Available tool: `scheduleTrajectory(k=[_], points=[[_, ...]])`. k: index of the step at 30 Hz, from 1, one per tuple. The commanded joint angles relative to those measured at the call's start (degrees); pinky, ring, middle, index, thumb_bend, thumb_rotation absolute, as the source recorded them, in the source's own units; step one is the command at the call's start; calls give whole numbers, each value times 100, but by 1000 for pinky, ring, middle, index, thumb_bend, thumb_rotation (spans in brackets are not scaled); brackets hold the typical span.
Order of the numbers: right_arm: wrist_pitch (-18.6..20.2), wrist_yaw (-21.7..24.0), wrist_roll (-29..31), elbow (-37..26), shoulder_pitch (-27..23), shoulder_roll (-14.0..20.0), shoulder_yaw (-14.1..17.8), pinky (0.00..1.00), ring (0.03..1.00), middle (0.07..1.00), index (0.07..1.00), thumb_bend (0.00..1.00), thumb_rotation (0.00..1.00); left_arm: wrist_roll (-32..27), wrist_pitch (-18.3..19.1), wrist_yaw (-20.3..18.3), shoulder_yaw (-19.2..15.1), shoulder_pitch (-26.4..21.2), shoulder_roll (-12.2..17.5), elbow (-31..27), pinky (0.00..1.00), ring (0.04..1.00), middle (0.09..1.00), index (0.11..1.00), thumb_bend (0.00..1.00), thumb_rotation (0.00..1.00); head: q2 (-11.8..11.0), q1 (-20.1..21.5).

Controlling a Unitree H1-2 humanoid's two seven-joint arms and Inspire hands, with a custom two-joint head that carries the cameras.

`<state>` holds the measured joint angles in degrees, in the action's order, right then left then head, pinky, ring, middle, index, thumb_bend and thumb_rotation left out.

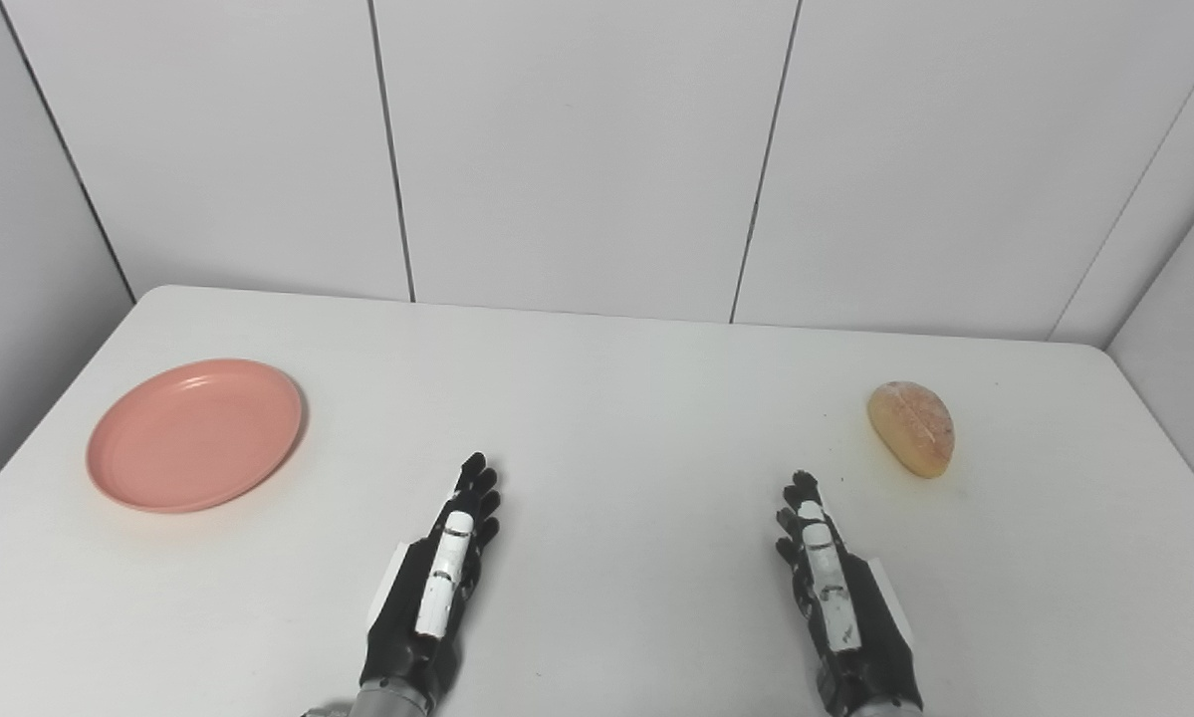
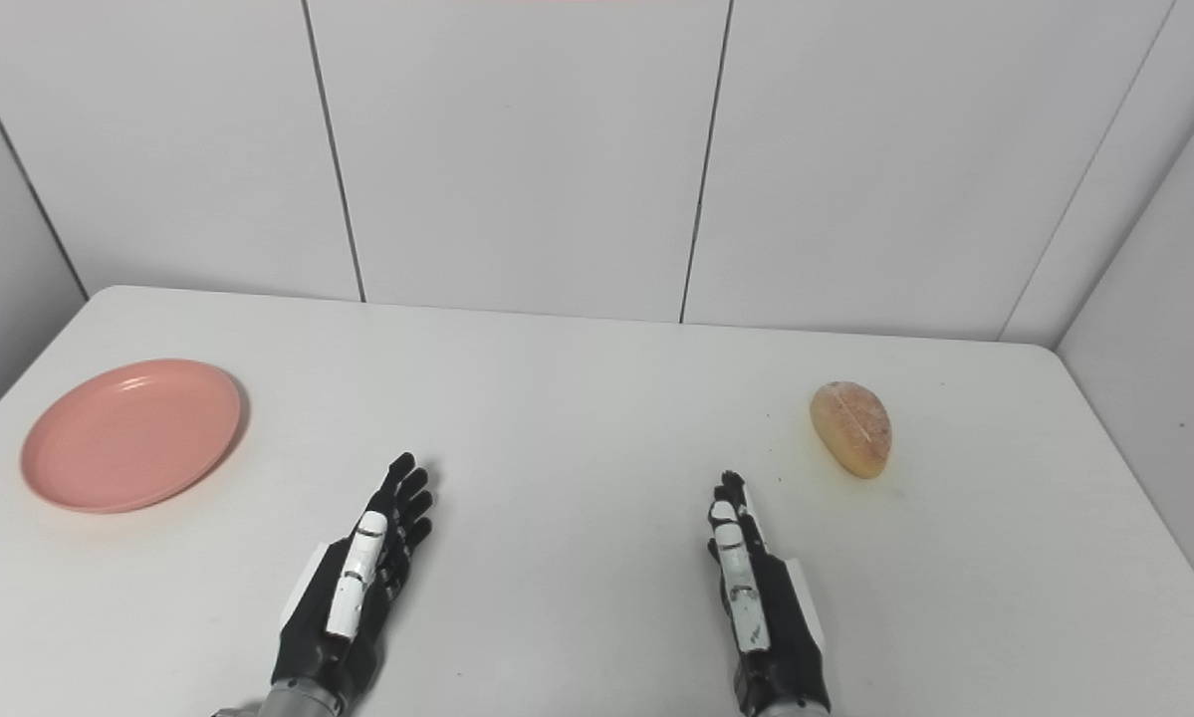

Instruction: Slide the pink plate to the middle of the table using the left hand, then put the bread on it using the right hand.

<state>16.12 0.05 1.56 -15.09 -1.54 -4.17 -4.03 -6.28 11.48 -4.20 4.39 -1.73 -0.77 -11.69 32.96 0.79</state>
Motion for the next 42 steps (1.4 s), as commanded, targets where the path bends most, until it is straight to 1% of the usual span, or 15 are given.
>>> scheduleTrajectory(k=[1, 9, 16, 30, 34, 36, 37, 40, 41, 42], points=[[-289, 39, -15, -115, -73, 15, -13, 1000, 1000, 1000, 1000, 249, 1000, 15, -10, -13, 44, 13, -63, -113, 1000, 1000, 1000, 1000, 412, 1000, 4, 4], [-371, 52, -33, -57, -83, 36, -22, 1000, 1000, 1000, 1000, 256, 1000, 40, -10, -21, 57, 10, -48, -110, 1000, 1000, 1000, 999, 417, 1000, 8, 5], [-348, 41, -58, -62, -87, 33, -24, 1000, 1000, 1000, 1000, 237, 1000, 28, -15, -29, 55, 4, -46, -105, 1000, 1000, 1000, 999, 417, 1000, 12, 4], [-348, 70, -49, -53, -86, 49, -33, 1000, 1000, 1000, 1000, 247, 1000, 74, 11, -24, 74, 4, -32, -120, 1000, 1000, 1000, 998, 431, 1000, 10, -5], [-336, 72, -14, -46, -78, 51, -12, 1000, 1000, 1000, 1000, 233, 1000, 91, -8, -14, 91, 11, -52, -89, 1000, 1000, 1000, 996, 436, 1000, -62, -93], [-362, 79, -19, -30, -72, 77, -3, 1000, 1000, 1000, 1000, 228, 1000, 122, -69, -14, 113, 10, -63, -33, 1000, 1000, 1000, 998, 436, 1000, -127, -215], [-386, 91, -3, -17, -66, 97, 13, 1000, 1000, 1000, 1000, 222, 1000, 144, -115, -11, 130, 9, -83, 8, 1000, 1000, 1000, 998, 432, 1000, -196, -362], [-493, 121, 33, 24, -36, 160, 54, 1000, 1000, 1000, 1000, 206, 1000, 206, -290, 8, 184, 16, -154, 121, 1000, 1000, 1000, 999, 424, 1000, -292, -558], [-550, 142, 59, 60, -25, 196, 78, 1000, 1000, 1000, 1000, 205, 1000, 232, -351, 19, 213, 17, -187, 174, 1000, 1000, 1000, 999, 422, 1000, -395, -724], [-612, 166, 70, 96, -6, 237, 92, 1000, 1000, 1000, 1000, 206, 1000, 263, -367, 43, 242, 23, -218, 207, 1000, 1000, 1000, 1000, 421, 1000, -417, -752]])
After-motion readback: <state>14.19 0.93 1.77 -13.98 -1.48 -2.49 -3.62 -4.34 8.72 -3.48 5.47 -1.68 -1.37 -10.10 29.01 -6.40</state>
